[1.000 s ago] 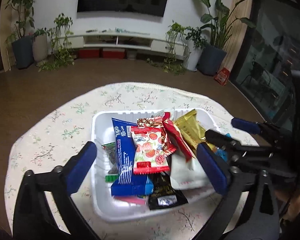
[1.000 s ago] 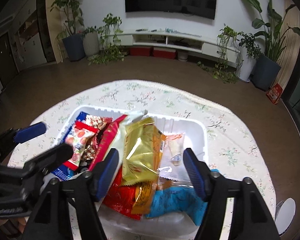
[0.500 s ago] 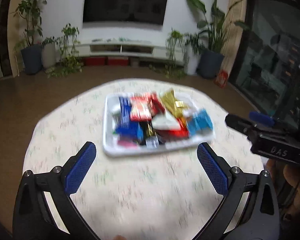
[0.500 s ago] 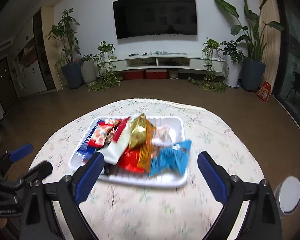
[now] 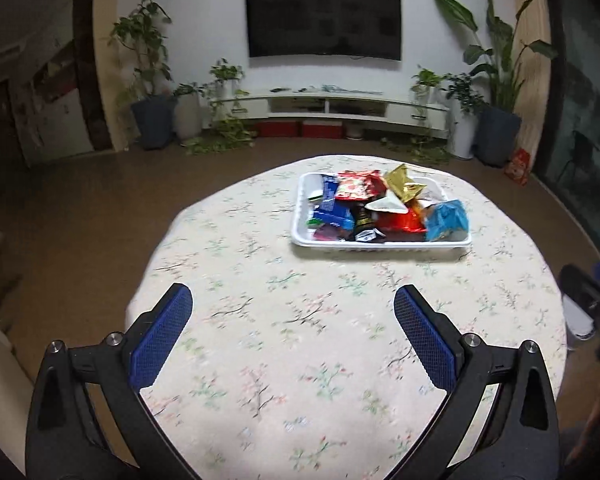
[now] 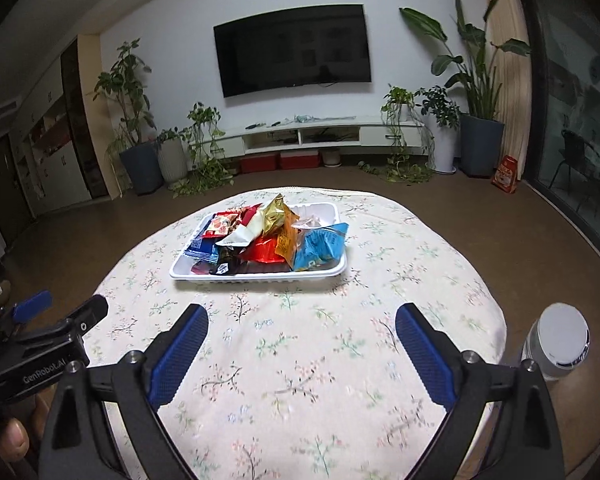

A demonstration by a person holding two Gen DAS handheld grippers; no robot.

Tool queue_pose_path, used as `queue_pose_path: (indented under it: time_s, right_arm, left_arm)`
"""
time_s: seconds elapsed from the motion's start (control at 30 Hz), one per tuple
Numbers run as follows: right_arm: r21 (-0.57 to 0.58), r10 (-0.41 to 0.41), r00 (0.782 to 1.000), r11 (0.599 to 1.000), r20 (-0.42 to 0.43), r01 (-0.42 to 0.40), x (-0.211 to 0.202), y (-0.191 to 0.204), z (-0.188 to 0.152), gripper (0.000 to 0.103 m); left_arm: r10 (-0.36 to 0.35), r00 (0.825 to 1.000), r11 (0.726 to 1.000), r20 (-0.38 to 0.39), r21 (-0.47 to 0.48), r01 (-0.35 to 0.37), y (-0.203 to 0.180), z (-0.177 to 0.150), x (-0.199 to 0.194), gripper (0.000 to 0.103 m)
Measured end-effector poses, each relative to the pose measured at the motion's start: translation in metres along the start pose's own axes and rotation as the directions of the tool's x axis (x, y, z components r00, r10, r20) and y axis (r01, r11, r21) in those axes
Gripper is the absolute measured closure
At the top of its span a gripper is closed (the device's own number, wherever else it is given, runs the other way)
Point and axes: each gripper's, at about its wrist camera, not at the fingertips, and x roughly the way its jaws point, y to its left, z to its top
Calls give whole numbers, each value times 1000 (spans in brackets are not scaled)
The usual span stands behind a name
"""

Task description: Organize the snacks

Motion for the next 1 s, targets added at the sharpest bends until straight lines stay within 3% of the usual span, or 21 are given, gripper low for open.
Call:
queue_pose_path:
  time_s: [0.17, 0.53, 1.0]
  right_arm:
    - [39, 9, 1000, 999, 20, -10, -24, -6, -6, 6]
    - [-27, -70, 996, 997, 62, 71, -64, 7, -8, 3]
    - [-50, -117, 993, 992, -10, 117, -67, 10, -20, 1]
  left_arm:
    - [-67, 998, 998, 1, -3, 67, -5, 0, -25, 1]
    - [-53, 999, 998, -8, 24, 53, -21, 4, -51, 1]
    - [-81, 996, 996, -43, 21, 82, -18, -12, -59, 1]
